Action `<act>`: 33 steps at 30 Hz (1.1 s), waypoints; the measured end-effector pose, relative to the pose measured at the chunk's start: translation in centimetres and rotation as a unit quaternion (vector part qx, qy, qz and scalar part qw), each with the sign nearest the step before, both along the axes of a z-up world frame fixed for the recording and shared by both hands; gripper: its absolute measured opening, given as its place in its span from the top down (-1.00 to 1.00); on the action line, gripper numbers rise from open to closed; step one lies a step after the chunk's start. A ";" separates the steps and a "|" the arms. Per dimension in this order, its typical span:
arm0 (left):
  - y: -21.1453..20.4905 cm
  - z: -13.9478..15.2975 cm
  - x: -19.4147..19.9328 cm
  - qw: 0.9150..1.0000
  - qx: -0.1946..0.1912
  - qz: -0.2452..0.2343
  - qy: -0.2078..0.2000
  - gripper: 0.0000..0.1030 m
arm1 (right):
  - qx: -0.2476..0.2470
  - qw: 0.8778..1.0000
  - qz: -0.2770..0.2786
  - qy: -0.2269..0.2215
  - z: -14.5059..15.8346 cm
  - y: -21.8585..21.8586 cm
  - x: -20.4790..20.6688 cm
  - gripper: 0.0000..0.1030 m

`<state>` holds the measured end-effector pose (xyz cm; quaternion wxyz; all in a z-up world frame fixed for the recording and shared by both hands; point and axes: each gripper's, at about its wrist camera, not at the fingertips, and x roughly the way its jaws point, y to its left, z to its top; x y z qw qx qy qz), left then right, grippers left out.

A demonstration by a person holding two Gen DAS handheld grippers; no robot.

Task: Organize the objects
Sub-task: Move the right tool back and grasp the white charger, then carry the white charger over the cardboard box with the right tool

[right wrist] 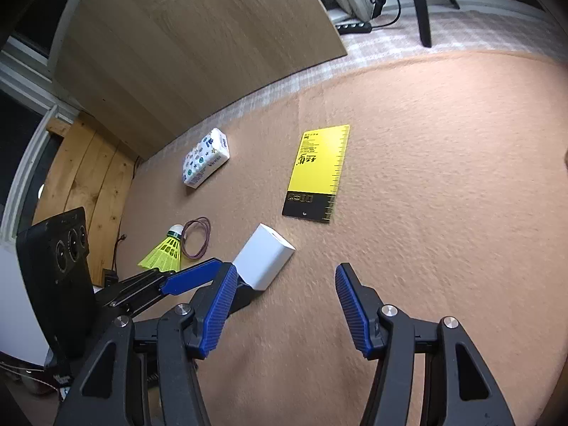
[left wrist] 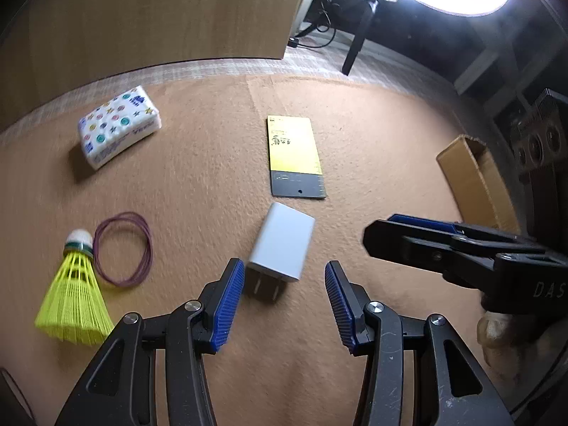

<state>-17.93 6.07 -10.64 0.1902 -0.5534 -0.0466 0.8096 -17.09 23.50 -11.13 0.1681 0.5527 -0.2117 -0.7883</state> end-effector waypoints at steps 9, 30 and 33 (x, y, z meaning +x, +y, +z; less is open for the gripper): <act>0.7 -1.2 -0.5 0.999 0.020 -0.024 -0.013 0.03 | -0.008 0.999 0.017 -0.028 -1.6 -1.6 -1.9 0.17; 2.8 -1.7 0.1 1.000 0.016 -0.016 -0.002 0.20 | -0.007 0.999 0.040 -0.034 -2.5 -1.7 -2.0 0.46; 3.8 -1.0 0.7 1.000 0.009 -0.021 0.005 0.20 | 0.000 0.999 0.041 -0.023 -1.6 -1.1 -1.2 0.45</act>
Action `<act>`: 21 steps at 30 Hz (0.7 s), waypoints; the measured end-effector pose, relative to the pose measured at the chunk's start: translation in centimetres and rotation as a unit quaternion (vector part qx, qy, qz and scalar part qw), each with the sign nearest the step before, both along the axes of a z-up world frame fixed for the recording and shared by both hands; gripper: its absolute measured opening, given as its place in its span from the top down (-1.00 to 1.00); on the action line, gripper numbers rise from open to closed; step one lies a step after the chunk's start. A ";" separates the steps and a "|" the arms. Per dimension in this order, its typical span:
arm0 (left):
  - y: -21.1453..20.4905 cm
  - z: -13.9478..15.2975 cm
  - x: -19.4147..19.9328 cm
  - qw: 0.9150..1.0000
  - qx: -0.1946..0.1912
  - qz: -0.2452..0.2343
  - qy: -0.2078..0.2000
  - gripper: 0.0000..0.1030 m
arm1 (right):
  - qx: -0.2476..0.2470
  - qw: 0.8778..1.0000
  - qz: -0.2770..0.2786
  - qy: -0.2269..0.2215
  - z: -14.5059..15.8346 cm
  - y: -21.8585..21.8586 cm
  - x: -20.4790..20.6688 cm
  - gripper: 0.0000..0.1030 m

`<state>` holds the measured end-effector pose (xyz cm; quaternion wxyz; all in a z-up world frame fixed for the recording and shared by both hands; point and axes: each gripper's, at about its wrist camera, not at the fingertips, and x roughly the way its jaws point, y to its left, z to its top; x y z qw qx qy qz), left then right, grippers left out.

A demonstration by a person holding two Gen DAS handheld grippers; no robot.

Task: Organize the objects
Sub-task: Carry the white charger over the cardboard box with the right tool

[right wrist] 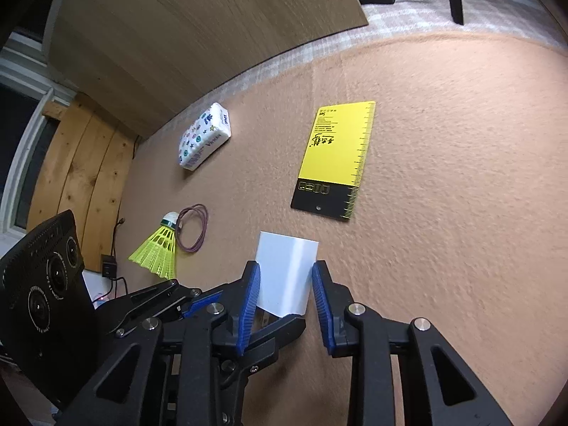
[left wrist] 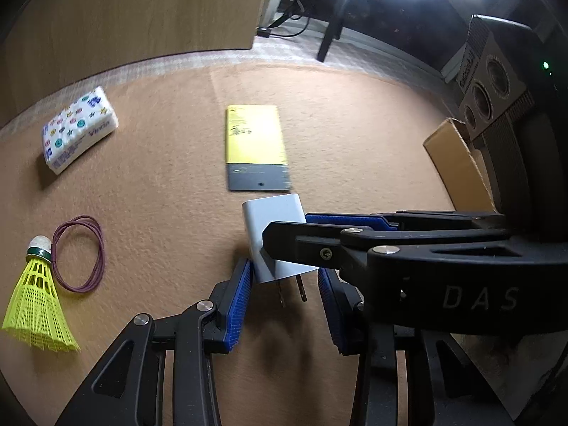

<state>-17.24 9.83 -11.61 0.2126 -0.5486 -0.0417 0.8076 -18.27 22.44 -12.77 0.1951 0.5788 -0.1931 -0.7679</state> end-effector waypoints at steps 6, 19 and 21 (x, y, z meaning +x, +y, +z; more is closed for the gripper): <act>3.6 2.0 1.6 0.999 -0.006 -0.026 0.022 0.20 | 0.011 0.999 -0.024 0.028 2.4 3.7 3.0 0.45; 17.2 5.9 5.0 0.991 0.021 -0.123 0.057 0.20 | 0.044 0.990 -0.119 0.062 6.7 16.5 10.4 0.45; 19.5 6.3 5.7 0.988 0.026 -0.138 0.060 0.20 | 0.044 0.988 -0.134 0.064 6.9 18.4 11.4 0.45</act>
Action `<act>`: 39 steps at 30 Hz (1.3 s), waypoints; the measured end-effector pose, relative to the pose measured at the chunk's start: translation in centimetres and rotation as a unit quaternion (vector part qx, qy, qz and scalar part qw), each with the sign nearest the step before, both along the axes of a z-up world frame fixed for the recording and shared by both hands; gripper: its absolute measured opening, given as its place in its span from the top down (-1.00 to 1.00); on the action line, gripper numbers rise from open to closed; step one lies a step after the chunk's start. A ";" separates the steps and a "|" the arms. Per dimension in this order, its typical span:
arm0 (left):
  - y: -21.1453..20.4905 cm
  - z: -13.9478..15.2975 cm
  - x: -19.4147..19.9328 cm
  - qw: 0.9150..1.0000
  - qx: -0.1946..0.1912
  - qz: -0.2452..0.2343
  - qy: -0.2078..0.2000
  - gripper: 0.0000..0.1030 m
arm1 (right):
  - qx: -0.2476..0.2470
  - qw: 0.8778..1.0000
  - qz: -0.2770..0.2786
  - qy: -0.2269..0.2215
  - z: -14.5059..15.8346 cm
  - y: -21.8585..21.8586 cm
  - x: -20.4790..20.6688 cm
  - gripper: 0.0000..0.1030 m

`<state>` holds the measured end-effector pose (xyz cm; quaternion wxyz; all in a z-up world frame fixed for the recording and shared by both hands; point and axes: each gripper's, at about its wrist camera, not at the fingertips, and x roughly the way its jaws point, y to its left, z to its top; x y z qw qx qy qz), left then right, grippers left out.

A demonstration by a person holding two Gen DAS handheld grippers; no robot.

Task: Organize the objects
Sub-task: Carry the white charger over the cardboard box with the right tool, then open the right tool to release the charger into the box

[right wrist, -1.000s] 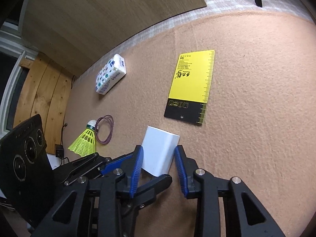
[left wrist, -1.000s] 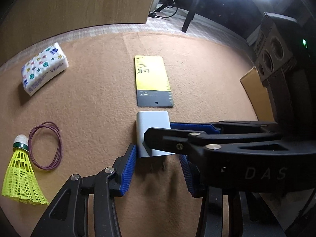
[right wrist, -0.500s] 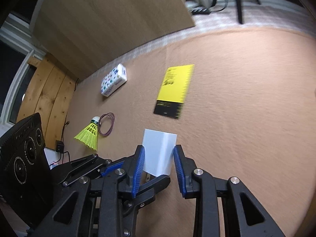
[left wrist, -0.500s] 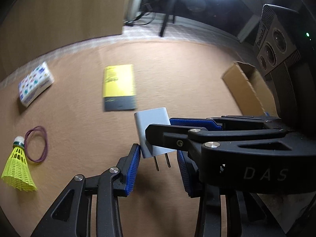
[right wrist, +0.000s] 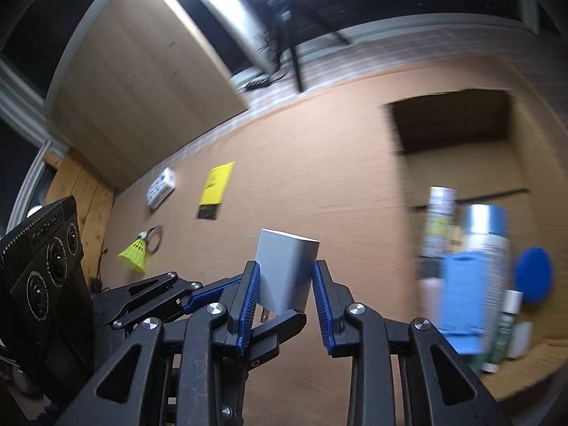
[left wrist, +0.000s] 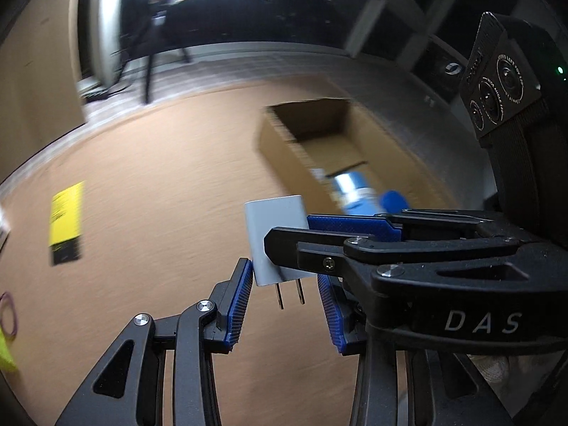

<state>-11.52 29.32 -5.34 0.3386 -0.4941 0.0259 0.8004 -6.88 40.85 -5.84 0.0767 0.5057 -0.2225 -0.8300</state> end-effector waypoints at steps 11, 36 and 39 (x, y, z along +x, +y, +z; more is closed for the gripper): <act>8.9 -0.1 2.0 0.998 0.001 -0.056 -0.005 0.20 | 0.007 0.999 -0.043 -0.006 -0.2 6.7 3.3 0.45; 7.7 0.6 2.8 0.999 -0.017 -0.048 0.008 0.17 | 0.029 0.998 -0.059 0.010 0.5 7.3 4.5 0.14; 6.2 1.1 2.9 0.999 -0.013 -0.039 0.009 0.17 | 0.027 0.998 -0.056 0.015 0.7 6.4 4.5 0.14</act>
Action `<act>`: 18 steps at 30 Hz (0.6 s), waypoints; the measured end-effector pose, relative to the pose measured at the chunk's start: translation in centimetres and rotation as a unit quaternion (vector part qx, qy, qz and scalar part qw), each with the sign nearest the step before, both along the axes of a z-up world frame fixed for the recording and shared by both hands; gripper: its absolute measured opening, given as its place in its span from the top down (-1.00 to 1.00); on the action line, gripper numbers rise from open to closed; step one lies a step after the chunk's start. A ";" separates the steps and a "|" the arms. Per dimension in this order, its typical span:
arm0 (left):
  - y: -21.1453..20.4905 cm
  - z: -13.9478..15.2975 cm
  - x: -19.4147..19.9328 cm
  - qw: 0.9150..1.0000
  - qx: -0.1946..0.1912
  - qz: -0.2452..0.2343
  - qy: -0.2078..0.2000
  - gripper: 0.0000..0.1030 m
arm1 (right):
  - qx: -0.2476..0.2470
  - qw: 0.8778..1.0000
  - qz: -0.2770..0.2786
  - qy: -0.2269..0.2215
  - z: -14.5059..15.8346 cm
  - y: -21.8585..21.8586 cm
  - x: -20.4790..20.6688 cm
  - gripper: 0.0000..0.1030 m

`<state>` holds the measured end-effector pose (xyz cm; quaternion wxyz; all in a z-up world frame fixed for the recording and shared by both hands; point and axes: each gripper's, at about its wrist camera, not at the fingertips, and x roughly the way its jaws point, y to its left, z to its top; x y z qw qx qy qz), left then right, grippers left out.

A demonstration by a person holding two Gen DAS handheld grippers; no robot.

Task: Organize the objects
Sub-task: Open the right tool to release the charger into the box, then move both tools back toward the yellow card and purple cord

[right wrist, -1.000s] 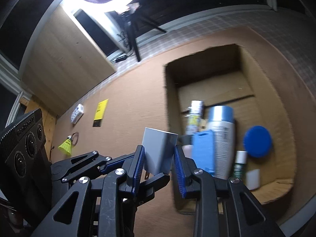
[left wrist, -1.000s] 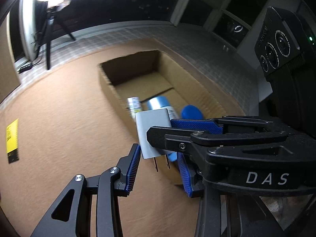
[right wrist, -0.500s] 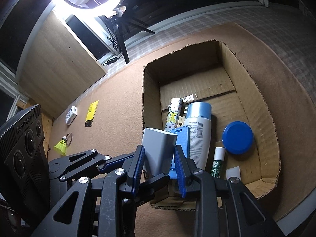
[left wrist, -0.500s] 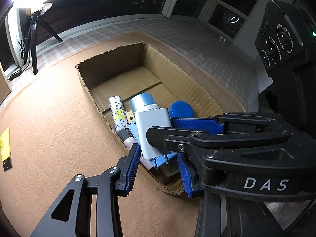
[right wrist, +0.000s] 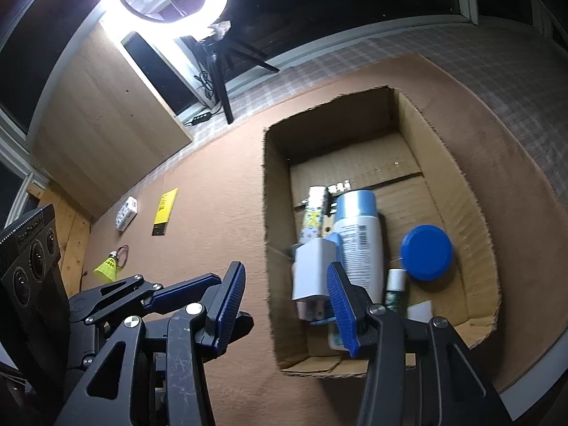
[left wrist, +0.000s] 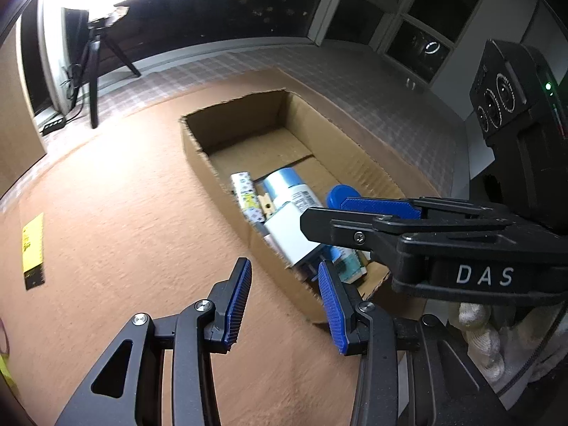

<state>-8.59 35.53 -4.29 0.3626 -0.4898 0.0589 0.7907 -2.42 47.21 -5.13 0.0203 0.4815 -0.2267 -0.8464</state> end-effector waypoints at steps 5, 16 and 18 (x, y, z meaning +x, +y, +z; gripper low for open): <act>-3.1 0.3 0.4 1.000 0.001 0.022 0.002 0.17 | 0.016 1.000 0.016 0.007 0.4 -2.3 -0.3 0.13; -13.9 -0.7 0.8 0.994 -0.011 0.107 -0.012 0.18 | 0.018 0.997 0.080 0.014 -0.2 -9.4 -1.4 0.13; -16.4 -1.2 0.4 0.991 -0.016 0.129 -0.018 0.18 | 0.019 0.996 0.090 0.017 -0.2 -10.7 -1.7 0.13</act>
